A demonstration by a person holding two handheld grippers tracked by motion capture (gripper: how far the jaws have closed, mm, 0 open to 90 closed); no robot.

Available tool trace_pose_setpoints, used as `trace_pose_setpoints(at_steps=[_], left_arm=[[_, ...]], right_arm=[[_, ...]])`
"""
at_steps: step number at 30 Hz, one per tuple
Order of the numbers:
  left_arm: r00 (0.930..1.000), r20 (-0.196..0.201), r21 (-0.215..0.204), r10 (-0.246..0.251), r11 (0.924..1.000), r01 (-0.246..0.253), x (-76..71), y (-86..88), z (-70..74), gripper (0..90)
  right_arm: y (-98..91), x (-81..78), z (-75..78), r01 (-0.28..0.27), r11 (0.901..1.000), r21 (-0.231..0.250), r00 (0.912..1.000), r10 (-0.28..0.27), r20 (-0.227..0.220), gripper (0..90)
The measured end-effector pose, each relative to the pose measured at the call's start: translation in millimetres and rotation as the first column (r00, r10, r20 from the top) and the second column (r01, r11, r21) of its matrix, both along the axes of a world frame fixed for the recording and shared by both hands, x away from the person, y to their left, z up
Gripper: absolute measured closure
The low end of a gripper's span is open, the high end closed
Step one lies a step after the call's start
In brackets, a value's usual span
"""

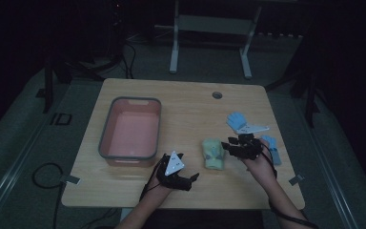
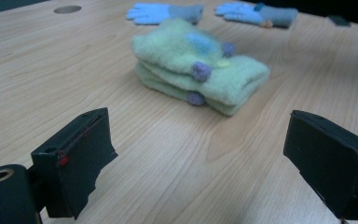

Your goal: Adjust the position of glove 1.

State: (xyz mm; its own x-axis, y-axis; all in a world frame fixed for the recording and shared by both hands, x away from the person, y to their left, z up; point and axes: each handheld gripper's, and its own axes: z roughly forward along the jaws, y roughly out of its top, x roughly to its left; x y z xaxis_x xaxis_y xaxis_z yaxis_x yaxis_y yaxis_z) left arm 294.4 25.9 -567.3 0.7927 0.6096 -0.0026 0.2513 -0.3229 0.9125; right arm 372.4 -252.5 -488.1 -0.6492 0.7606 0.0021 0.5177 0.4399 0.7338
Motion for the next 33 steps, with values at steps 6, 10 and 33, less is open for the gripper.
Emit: trace_pose_setpoints(at_steps=[6,10,33], left_arm=[[0.9979,-0.003,0.106,-0.064,0.9923,0.064,-1.4,-16.6,0.0,8.4],[0.9952,0.003,0.112,-0.098,0.9890,0.097,0.6,-29.0,1.1,8.5],[0.9608,0.106,0.372,-0.256,0.9065,0.200,37.3,-93.0,2.8,42.7]], right_arm=[[-6.1,7.3,-6.0,-0.045,0.9990,0.004,0.9990,0.045,-0.001,57.5],[-7.1,14.1,-4.7,-0.052,0.9986,0.012,0.9986,0.052,0.006,57.2],[8.8,61.9,-43.9,-0.167,0.9854,0.032,0.9691,0.170,-0.179,43.9]])
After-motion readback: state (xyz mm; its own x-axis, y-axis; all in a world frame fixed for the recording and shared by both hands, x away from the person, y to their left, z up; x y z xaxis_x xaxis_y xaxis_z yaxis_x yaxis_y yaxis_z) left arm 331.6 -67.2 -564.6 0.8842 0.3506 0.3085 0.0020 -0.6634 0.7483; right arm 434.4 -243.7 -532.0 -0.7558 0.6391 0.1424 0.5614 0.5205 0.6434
